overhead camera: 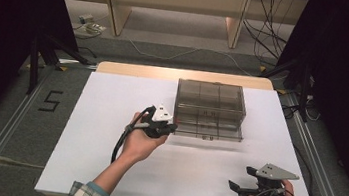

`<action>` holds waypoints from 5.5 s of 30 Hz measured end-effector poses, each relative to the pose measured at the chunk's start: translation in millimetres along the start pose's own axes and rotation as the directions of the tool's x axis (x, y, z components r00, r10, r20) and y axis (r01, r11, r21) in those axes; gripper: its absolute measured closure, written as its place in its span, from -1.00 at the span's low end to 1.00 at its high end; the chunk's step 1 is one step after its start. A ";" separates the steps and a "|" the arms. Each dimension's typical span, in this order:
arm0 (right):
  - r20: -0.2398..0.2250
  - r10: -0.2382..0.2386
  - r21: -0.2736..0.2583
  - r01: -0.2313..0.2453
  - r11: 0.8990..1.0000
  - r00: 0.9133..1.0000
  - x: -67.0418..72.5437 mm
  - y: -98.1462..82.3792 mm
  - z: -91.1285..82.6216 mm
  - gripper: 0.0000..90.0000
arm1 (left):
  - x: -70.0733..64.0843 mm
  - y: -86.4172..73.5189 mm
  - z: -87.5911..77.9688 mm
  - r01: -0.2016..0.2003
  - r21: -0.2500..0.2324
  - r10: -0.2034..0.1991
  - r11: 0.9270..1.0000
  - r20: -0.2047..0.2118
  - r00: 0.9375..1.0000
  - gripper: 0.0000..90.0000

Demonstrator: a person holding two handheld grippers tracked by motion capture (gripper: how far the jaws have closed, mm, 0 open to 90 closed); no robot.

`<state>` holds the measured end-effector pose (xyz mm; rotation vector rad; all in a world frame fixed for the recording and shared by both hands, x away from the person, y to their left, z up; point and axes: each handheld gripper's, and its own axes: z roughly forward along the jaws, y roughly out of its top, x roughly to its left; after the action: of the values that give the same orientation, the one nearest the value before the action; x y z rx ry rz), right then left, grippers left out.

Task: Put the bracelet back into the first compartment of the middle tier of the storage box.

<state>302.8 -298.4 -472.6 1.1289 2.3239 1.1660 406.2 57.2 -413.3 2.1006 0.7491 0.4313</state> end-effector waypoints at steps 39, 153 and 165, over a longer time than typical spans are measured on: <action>-0.002 0.000 0.000 0.000 1.000 1.000 0.4 0.1 -0.3 -0.63 | -4.8 14.4 17.9 -0.028 0.021 0.028 0.999 0.024 0.999 0.99; -0.005 -0.001 -0.006 0.001 1.000 1.000 -0.1 -0.1 -0.4 -0.63 | -8.9 25.7 71.3 -0.014 0.102 0.007 0.995 0.064 0.998 0.99; -0.007 -0.001 -0.005 0.001 1.000 1.000 0.2 0.0 -0.3 -0.63 | -7.3 25.1 75.3 -0.008 0.108 0.002 0.994 0.062 0.998 0.99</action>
<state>302.5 -298.3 -472.4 1.1242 2.3252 1.1764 450.3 -4.7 -437.3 2.2066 0.7457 0.3329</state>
